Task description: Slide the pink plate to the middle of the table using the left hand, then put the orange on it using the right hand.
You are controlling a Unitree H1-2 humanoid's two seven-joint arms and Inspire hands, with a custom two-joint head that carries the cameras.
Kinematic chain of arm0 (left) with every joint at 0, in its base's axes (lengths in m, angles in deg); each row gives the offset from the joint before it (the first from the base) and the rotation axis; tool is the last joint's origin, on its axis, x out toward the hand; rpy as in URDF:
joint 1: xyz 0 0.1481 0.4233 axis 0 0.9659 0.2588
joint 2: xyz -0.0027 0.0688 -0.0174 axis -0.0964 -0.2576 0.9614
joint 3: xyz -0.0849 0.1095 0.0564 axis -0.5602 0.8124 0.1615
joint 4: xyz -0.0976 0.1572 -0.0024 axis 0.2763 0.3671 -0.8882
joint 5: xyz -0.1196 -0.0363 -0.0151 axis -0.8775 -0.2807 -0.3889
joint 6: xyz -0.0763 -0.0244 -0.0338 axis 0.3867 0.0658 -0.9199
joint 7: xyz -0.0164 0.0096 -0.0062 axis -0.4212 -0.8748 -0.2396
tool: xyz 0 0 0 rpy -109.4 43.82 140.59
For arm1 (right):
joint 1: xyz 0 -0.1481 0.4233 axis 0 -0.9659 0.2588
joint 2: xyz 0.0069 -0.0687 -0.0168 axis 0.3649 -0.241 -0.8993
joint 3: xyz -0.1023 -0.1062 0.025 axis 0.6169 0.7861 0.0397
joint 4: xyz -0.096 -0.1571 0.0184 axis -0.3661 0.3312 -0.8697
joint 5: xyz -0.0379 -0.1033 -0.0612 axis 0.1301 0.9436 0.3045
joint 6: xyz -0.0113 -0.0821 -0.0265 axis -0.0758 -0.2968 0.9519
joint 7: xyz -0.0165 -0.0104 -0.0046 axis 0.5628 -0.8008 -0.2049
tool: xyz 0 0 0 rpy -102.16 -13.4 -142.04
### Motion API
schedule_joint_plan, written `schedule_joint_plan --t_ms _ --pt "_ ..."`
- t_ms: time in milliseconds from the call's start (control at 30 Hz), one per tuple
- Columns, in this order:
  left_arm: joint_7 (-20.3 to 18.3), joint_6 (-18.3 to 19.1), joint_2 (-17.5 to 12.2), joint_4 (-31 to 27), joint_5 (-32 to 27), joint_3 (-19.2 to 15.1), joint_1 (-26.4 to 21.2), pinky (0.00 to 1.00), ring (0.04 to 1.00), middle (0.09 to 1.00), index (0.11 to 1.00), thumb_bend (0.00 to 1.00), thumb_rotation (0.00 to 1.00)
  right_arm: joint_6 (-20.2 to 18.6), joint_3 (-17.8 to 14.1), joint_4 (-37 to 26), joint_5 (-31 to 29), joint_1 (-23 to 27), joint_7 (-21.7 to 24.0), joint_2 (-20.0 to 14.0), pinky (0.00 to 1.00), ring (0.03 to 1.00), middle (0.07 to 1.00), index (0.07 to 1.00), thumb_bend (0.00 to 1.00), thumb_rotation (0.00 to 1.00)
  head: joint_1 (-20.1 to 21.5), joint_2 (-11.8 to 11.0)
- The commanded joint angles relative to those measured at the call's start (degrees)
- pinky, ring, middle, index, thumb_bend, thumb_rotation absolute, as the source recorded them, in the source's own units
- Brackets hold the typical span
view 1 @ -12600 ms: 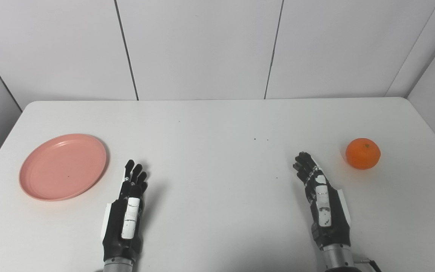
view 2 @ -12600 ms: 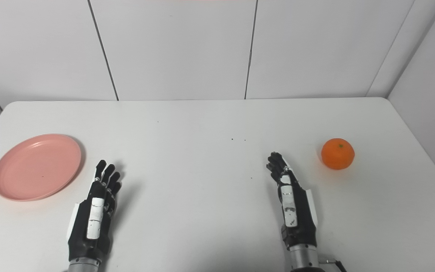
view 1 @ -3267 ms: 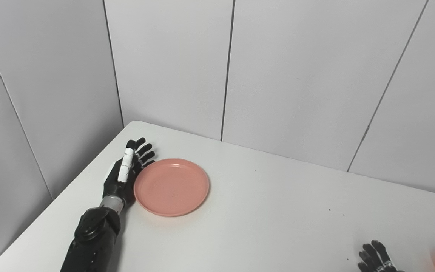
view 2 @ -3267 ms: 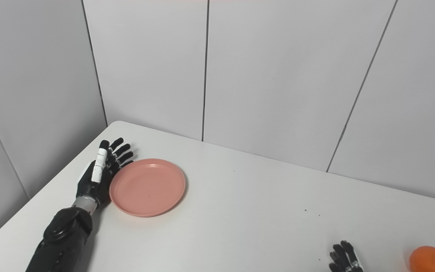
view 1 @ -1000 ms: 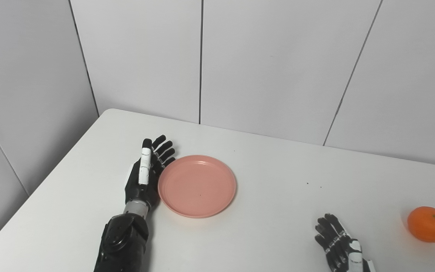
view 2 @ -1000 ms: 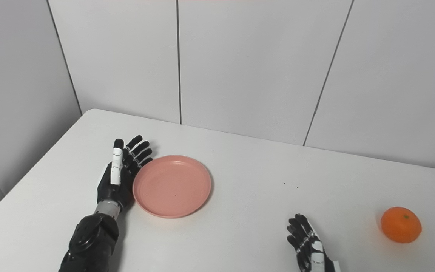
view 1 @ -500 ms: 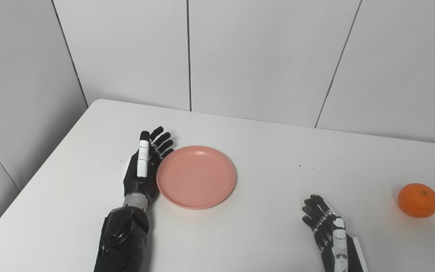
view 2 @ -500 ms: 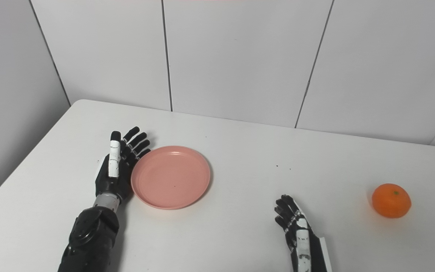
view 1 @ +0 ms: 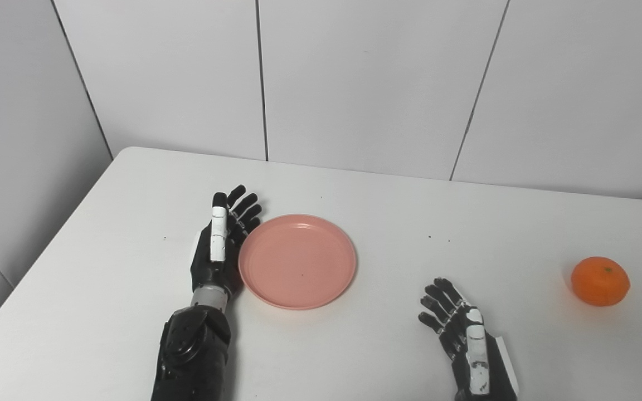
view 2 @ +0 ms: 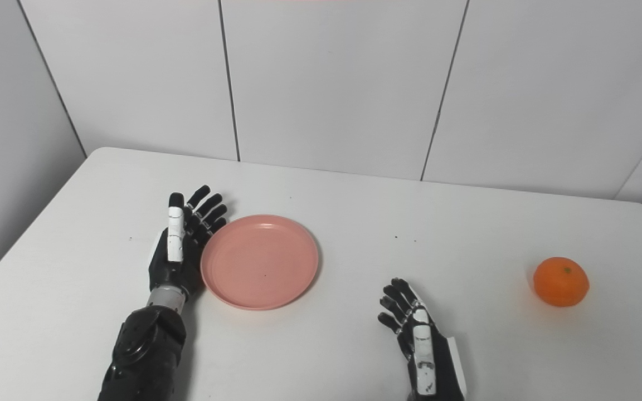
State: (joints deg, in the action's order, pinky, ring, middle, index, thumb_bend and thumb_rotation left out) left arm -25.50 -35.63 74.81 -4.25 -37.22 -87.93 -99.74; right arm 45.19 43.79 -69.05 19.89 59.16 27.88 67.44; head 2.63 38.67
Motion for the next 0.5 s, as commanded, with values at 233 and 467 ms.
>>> schedule_joint_plan --t_ms 233,467 --pt "2.19 3.33 1.96 3.06 0.68 0.28 2.01 0.92 0.844 0.823 0.836 0.96 0.83 -1.86 0.95 0.17 0.58 -1.97 -0.81 2.48 0.82 0.850 0.847 0.847 0.84 1.00 3.76 0.41" --pt "1.79 2.13 2.57 3.23 0.71 0.46 2.27 0.92 0.840 0.808 0.940 0.92 0.82 -1.39 2.20 1.00 2.02 -1.54 -1.79 3.84 0.84 0.854 0.848 0.845 0.85 1.00 7.27 0.46"
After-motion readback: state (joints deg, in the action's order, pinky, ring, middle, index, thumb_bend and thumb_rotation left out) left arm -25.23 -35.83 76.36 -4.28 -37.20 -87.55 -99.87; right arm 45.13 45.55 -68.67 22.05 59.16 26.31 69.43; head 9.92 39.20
